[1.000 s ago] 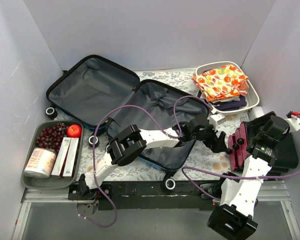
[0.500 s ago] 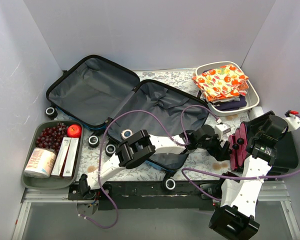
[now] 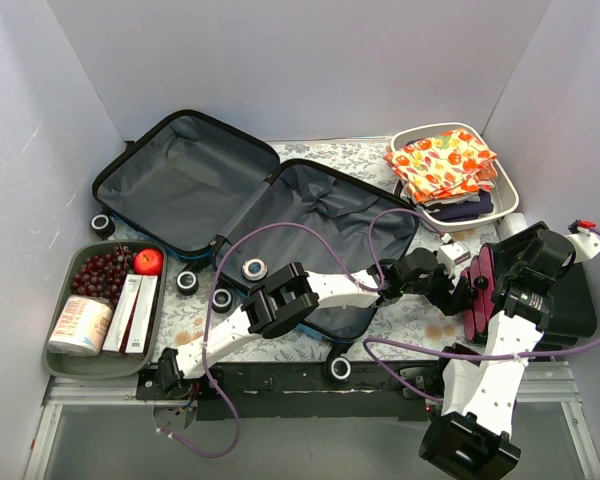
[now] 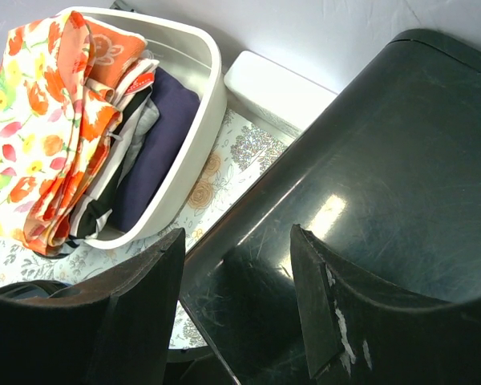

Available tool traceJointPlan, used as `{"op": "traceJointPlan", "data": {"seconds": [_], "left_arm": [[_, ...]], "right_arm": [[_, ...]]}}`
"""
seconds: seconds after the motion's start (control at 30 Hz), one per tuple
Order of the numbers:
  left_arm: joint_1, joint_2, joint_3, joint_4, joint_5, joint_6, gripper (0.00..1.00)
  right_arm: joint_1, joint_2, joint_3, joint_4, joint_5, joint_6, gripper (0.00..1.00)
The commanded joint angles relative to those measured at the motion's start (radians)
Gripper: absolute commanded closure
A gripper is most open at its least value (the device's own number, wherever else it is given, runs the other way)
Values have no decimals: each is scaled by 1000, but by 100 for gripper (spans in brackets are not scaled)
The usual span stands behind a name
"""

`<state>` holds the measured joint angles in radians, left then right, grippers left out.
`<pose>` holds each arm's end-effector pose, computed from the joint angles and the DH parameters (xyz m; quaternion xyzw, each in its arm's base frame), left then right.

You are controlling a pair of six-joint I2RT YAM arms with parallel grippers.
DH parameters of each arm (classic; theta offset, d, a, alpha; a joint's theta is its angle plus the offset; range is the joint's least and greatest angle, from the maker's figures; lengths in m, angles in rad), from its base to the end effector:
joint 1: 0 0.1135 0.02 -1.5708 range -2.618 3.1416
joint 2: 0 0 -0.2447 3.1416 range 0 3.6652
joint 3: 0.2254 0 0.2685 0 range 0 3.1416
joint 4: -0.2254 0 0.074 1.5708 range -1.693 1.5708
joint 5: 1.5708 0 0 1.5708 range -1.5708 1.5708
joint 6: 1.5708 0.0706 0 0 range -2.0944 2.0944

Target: Open, take out, and arrange the luggage

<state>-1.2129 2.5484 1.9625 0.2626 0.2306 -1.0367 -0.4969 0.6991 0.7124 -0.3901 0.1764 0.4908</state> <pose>0.1984 -0.5765 0.1102 0.1379 0.7973 -0.5637 0.1660 0.1937 -0.1191 0.2817 0.4341 0.7019 -0.0746 0.5598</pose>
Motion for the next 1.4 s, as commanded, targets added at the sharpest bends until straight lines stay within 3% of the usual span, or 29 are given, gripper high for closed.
{"op": "traceJointPlan", "data": {"seconds": [0.0,0.17,0.37,0.67,0.9,1.07,1.17,1.3,1.37], "left_arm": [[4,22,7,-8,32,40,29],[0,4,-23,-31,85,82,36],[0,-11,-30,-72,156,164,36],[0,19,15,-14,26,138,36],[1,32,58,-20,56,156,38],[1,24,55,-28,61,161,48],[1,19,47,-28,61,162,60],[1,0,18,-31,29,162,84],[1,-29,-26,-28,4,168,88]], "right_arm": [[4,16,-54,-320,3,-4,37],[4,11,-57,-316,6,-6,37],[4,19,-53,-319,9,-11,37],[20,30,-36,-339,17,-18,37],[29,36,-7,-355,35,-23,37],[31,36,-8,-349,25,-20,38],[31,33,-5,-349,25,-20,38],[31,27,-7,-349,25,-20,38],[31,25,-8,-349,26,-20,38]]}}
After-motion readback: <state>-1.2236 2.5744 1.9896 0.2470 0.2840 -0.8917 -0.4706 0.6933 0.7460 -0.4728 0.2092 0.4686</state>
